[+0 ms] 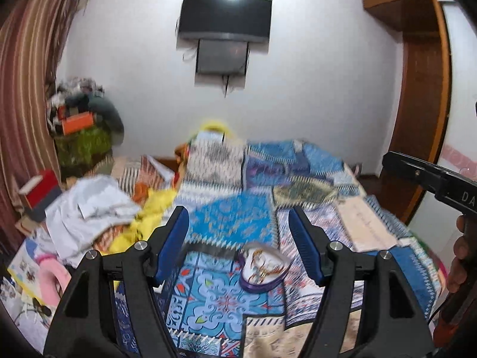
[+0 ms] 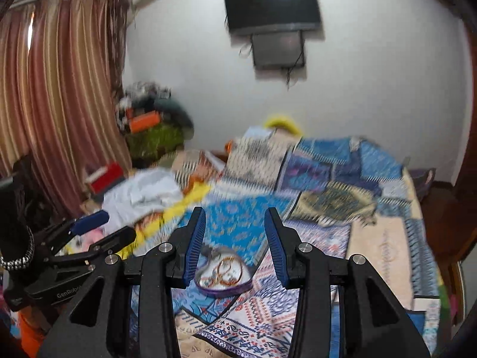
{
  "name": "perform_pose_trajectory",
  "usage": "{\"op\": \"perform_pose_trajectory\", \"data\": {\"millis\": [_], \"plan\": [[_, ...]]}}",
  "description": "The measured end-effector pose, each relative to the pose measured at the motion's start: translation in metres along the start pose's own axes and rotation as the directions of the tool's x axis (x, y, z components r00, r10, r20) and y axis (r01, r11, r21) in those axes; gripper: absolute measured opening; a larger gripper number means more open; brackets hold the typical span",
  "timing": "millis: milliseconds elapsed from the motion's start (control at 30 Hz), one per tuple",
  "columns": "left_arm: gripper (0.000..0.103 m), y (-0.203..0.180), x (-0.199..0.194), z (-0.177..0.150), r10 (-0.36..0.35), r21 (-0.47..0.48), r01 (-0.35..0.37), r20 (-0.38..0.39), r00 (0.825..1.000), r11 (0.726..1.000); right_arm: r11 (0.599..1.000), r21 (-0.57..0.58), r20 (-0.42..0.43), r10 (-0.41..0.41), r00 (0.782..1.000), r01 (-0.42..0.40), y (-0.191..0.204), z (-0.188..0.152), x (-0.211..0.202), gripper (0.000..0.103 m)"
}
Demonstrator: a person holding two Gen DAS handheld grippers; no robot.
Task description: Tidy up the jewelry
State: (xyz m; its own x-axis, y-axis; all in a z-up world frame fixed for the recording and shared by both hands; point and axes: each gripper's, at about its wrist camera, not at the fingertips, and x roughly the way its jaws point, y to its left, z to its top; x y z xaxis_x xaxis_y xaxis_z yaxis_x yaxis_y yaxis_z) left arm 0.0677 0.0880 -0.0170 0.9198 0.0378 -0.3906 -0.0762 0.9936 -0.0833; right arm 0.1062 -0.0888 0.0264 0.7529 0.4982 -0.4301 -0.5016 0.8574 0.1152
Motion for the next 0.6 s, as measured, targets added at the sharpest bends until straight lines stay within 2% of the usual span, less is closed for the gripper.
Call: {"op": "perform_pose_trajectory", "data": {"millis": [100, 200, 267, 300, 333, 367, 467, 600], "plan": [[0.070, -0.010, -0.036, 0.013, 0.004, 0.019, -0.006, 0.094, 0.996, 1.000, 1.000, -0.006, 0.093, -0.015, 0.996, 0.015, 0.005, 0.009, -0.039, 0.037], [0.082, -0.019, -0.070, 0.019, 0.011, 0.033, -0.018, 0.186, 0.982, 0.999, 0.999, -0.012, 0.176, -0.039, 0.984, 0.042, 0.012, 0.012, -0.069, 0.039], [0.094, -0.025, -0.091, 0.022, 0.026, 0.039, -0.037, 0.246, 0.969, 0.999, 0.998, -0.019, 0.214, -0.052, 0.976, 0.057, 0.018, 0.012, -0.083, 0.049], [0.096, -0.027, -0.098, 0.023, 0.033, 0.043, -0.045, 0.262, 0.964, 0.998, 0.998, -0.023, 0.234, -0.059, 0.970, 0.067, 0.022, 0.011, -0.091, 0.051], [0.101, -0.030, -0.104, 0.023, 0.038, 0.048, -0.053, 0.277, 0.960, 0.997, 0.997, -0.026, 0.246, -0.064, 0.967, 0.073, 0.024, 0.010, -0.095, 0.059], [0.102, -0.033, -0.113, 0.023, 0.043, 0.055, -0.062, 0.296, 0.954, 0.997, 0.996, -0.029, 0.262, -0.070, 0.962, 0.081, 0.027, 0.009, -0.101, 0.069], [0.102, -0.038, -0.125, 0.021, 0.047, 0.066, -0.070, 0.311, 0.949, 0.995, 0.993, -0.021, 0.302, -0.101, 0.948, 0.113, 0.033, 0.007, -0.109, 0.086], [0.102, -0.039, -0.131, 0.019, 0.040, 0.057, -0.059, 0.304, 0.952, 0.997, 0.990, -0.021, 0.319, -0.125, 0.939, 0.139, 0.038, 0.004, -0.114, 0.090]]}}
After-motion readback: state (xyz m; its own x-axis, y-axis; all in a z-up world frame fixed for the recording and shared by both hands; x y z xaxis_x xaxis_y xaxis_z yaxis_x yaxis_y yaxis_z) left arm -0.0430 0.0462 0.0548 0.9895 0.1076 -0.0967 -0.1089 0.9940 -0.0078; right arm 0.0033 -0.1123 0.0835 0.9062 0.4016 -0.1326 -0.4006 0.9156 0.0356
